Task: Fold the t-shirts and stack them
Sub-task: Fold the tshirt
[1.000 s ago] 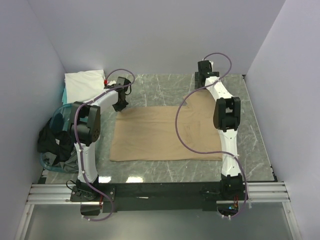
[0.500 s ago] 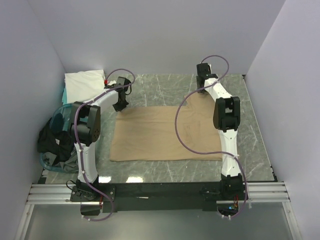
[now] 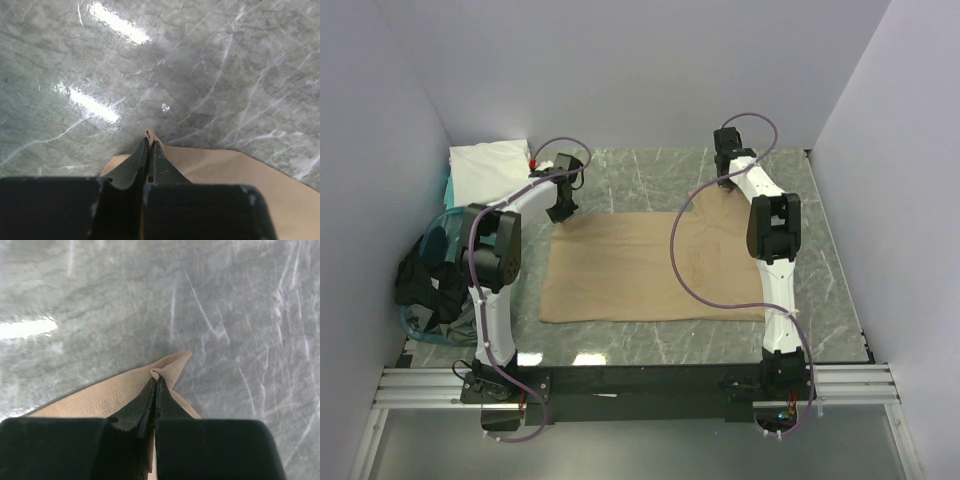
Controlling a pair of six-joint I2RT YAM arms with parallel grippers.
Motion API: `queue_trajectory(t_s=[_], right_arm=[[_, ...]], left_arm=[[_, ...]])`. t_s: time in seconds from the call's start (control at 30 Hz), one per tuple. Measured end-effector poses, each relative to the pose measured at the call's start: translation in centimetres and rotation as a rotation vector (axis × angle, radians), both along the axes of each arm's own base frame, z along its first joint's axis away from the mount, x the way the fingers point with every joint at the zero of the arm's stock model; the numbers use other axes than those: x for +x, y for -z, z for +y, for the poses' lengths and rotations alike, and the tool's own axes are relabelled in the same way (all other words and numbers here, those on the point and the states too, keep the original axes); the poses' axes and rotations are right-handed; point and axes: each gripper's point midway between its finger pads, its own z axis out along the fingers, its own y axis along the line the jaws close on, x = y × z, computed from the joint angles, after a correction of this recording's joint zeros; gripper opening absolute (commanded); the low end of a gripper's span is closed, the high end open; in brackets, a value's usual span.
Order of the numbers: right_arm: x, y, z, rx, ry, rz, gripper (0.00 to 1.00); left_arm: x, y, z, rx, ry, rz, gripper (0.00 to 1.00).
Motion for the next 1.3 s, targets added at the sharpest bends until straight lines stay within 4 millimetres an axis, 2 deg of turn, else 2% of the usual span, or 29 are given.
queue_trajectory(t_s=[0.13,0.3,0.5,0.73,1.0,1.3], right_arm=[[0.0,0.0,0.6,0.034,-0.016,-0.023,0.00],[-2.4,-0.9,1.1,0.087,-0.018,-0.041,0.00],[-4.9,-4.0,1.1,0.123,-0.012,-0.104,0.00],[-9.7,-6.0,0.7,0.152,0.011,-0.148,0.00],[-16.2,-6.8,-0.3,0.173,0.070,-0.157,0.00],[-20.8,-10.2,-1.9,0.176,0.177,-0.252,0.00]], left_arm=[[0.0,-0.4,-0.3,-0.002,0.005,-0.007,0.01],[-0.4,-1.9,-0.5,-0.011,0.013,-0.039,0.01],[-1.2,-3.4,-0.9,-0.021,0.025,-0.069,0.01],[-3.3,-2.4,-1.1,-0.014,0.040,-0.041,0.01],[-6.0,-3.2,-1.1,-0.020,0.054,-0.057,0.01],[-8.1,-4.1,-0.3,-0.034,0.037,-0.095,0.01]])
